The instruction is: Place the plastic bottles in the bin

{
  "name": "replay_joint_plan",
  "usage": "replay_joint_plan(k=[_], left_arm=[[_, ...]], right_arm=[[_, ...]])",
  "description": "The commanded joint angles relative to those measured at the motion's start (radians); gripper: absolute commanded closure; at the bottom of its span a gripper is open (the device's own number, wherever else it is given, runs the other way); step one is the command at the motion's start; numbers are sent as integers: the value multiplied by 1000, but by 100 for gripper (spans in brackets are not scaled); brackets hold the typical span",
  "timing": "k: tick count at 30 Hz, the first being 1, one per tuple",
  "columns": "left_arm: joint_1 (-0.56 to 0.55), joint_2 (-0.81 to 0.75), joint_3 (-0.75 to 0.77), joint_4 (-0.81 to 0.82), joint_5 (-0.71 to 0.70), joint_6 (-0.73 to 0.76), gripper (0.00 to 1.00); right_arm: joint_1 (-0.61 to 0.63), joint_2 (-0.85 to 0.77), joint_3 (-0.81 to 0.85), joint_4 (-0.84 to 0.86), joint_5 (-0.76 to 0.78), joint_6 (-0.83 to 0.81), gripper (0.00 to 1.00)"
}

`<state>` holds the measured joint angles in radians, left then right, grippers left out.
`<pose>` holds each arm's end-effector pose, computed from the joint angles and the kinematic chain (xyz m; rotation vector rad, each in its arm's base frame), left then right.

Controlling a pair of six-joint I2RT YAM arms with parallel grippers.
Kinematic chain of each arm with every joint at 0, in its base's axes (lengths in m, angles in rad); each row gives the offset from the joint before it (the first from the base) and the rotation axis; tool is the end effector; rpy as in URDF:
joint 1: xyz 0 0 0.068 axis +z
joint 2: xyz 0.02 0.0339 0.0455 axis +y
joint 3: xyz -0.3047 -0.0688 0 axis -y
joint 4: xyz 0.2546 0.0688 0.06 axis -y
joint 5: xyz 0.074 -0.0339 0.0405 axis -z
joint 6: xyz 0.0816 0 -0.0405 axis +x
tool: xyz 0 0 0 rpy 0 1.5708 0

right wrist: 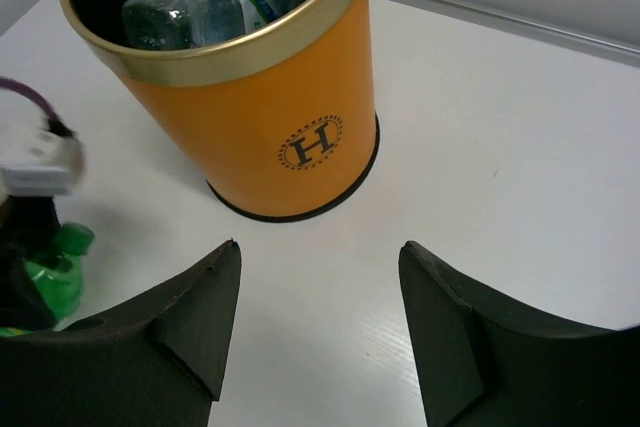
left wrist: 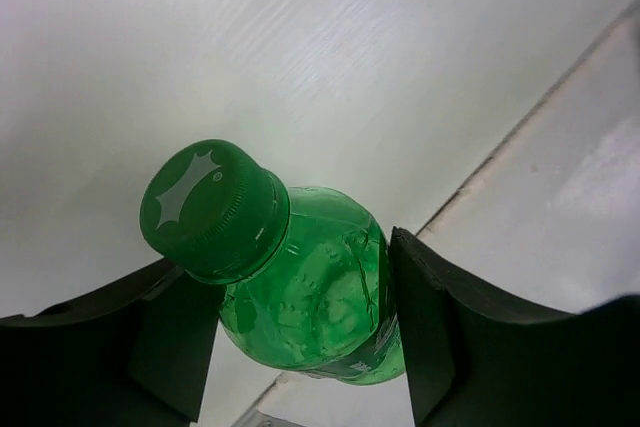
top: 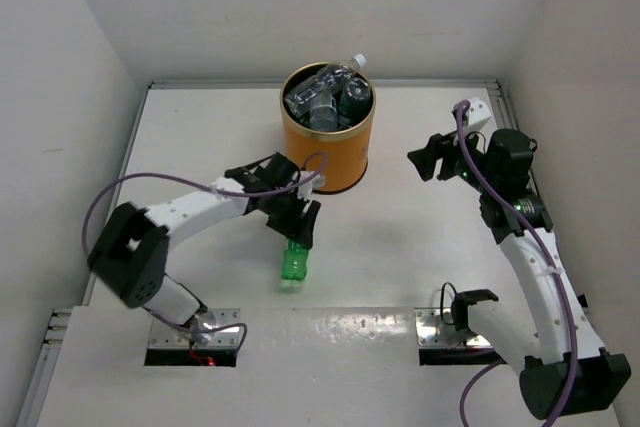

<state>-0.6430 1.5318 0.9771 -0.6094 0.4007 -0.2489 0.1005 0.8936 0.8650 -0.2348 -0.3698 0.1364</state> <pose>0.2331 -0.2144 0.1979 0.6741 2.7680 -0.7746 0.2261 0.0524 0.3646 -0.2289 1.8311 0.5046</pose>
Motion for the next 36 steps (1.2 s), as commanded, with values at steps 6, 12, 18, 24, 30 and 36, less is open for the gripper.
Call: replay_joint_plan(k=[6, 12, 18, 24, 30, 36], left_arm=[[-66, -380, 415, 156, 57, 306, 100], [-40, -288, 520, 510, -120, 402, 100], [31, -51, 610, 703, -172, 395, 100], [65, 154, 831, 692, -148, 344, 100], [65, 251, 877, 678, -148, 323, 100], [74, 269, 821, 698, -157, 322, 100]], right_arm=[[-1, -12, 14, 29, -46, 45, 37], [-1, 36, 26, 77, -58, 78, 38], [-1, 64, 28, 104, -60, 78, 38], [-1, 68, -14, 137, -73, 77, 38], [-2, 62, -24, 131, -78, 49, 38], [-5, 53, -49, 134, -83, 35, 38]])
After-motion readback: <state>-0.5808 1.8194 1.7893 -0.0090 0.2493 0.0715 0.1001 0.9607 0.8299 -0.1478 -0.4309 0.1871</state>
